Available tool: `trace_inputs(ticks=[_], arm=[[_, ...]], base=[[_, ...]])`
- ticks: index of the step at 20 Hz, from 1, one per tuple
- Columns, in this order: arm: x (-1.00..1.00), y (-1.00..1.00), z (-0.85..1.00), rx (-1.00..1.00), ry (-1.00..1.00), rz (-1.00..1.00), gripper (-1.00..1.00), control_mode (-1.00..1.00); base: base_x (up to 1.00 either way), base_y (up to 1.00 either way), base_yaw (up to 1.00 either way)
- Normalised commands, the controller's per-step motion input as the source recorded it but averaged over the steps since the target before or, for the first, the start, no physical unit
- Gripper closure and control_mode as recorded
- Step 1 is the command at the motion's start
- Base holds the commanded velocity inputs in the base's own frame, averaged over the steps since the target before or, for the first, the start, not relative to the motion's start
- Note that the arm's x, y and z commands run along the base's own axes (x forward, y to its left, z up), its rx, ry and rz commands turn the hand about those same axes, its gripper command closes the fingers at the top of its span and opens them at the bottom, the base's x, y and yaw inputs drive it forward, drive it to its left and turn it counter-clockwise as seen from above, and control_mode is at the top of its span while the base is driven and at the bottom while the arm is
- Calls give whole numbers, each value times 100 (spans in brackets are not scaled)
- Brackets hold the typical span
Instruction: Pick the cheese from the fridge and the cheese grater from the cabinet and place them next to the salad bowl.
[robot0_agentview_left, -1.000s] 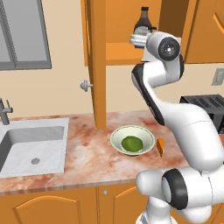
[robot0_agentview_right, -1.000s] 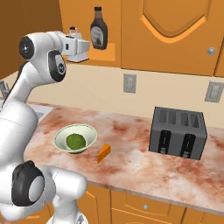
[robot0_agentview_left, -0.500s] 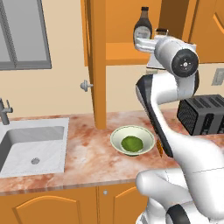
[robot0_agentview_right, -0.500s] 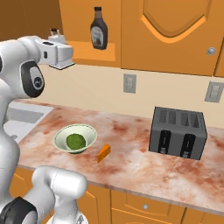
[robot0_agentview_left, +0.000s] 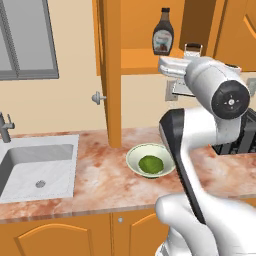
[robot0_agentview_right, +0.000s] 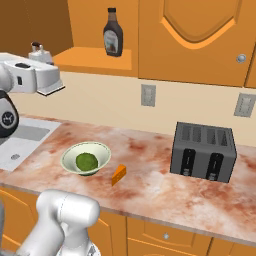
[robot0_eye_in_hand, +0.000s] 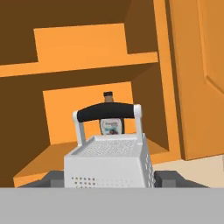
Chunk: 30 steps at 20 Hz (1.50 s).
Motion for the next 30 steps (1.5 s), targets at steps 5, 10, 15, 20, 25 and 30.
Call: trace_inputs(ticks=[5, 10, 15, 20, 25, 30], arm=[[-86, 6, -3, 0, 0, 0, 100, -100], [-77, 15, -10, 0, 0, 0, 100, -100], [-68, 0, -31, 5, 2, 1, 100, -100], [-48, 0, -57, 7, 6, 3, 100, -100], [-28, 8, -60, 12, 2, 4, 100, -100], [0, 11, -72, 15, 0, 1, 100, -100]], base=[[0, 0, 0], [0, 0, 0], [0, 0, 0], [0, 0, 0], [0, 0, 0], [0, 0, 0]])
